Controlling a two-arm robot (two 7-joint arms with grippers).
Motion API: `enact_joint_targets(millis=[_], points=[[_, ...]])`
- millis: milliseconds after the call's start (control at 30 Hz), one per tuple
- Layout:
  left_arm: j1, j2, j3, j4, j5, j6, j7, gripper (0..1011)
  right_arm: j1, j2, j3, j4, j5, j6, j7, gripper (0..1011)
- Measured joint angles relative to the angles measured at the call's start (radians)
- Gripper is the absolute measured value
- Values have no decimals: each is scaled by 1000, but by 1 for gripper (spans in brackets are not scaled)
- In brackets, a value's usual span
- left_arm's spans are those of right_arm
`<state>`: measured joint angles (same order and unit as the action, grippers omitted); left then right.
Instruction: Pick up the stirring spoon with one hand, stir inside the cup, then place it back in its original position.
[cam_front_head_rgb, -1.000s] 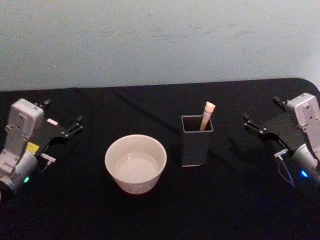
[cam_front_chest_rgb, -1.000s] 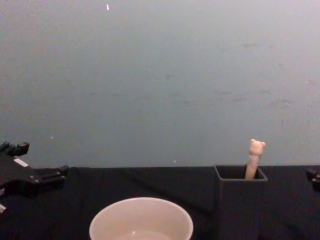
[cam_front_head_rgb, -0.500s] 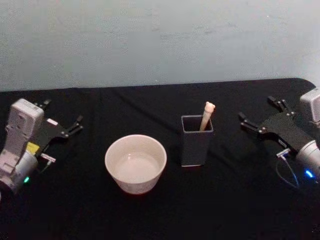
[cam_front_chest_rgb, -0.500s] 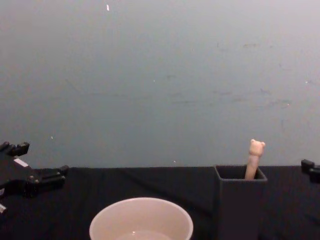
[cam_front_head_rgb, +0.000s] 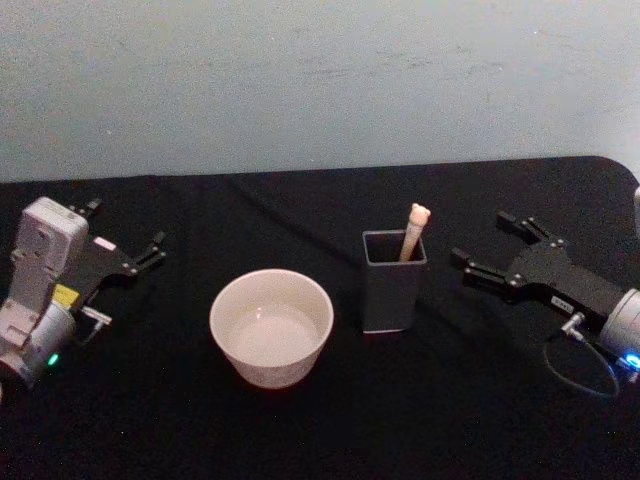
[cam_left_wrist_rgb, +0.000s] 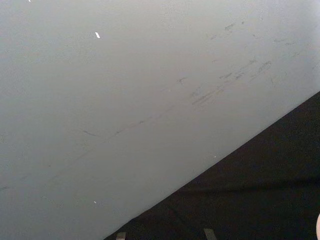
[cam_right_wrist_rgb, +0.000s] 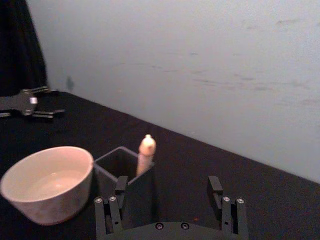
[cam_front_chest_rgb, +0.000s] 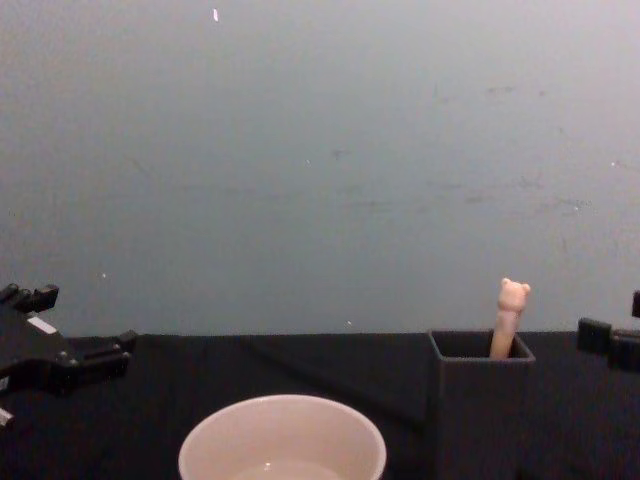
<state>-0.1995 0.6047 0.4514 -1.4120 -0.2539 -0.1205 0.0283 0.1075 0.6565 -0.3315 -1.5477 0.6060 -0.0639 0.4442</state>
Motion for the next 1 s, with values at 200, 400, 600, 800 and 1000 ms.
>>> enact_joint_targets(millis=[200,400,600,800,1000], points=[[0,0,0,0,0,0,0,1001,28,-18,-11,32,18,14,84,1002],[0,0,0,0,0,0,0,1001,78,-56,-32,78,-2,20,118,1002],[0,0,0,0,0,0,0,1001,126,-101,-48,126,-12,26,135,1002],[0,0,0,0,0,0,0,1001,162,-134,-59,165,-15,35,141,1002],[0,0,0,0,0,0,0,1002,193,-162,-69,203,-15,42,148,1003]])
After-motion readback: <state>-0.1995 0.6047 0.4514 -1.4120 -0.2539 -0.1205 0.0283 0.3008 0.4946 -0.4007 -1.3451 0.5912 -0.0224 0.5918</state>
